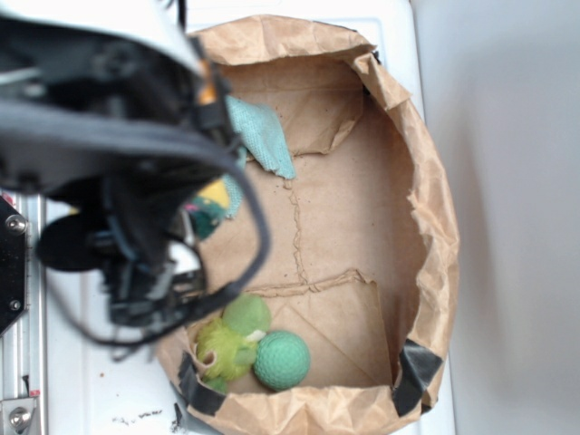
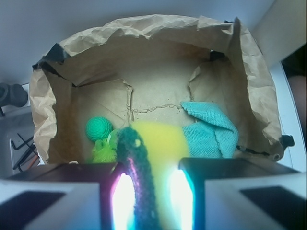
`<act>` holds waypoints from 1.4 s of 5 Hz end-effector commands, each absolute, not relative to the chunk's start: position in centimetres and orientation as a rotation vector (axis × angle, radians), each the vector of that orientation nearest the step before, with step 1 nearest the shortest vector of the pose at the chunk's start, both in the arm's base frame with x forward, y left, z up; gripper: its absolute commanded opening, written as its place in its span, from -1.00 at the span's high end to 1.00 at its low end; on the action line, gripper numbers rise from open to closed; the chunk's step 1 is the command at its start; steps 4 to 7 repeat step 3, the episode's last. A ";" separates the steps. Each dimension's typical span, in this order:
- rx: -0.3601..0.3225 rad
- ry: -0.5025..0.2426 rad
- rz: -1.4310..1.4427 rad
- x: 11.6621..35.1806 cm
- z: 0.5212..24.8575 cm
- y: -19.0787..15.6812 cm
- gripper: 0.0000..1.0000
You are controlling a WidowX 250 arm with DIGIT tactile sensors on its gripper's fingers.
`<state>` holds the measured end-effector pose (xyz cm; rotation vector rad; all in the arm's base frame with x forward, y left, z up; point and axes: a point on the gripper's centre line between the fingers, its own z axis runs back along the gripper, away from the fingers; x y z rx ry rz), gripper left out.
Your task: Grab the green sponge.
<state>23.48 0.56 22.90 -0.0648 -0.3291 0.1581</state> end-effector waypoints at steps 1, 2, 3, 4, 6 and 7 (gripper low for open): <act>0.035 -0.372 0.175 25.3 22.1 0.5 1.00; 0.067 -0.372 0.218 26.6 21.1 1.5 1.00; 0.067 -0.383 0.223 27.0 21.0 1.4 1.00; 0.067 -0.383 0.223 27.0 21.0 1.4 1.00; 0.067 -0.383 0.223 27.0 21.0 1.4 1.00; 0.067 -0.383 0.223 27.0 21.0 1.4 1.00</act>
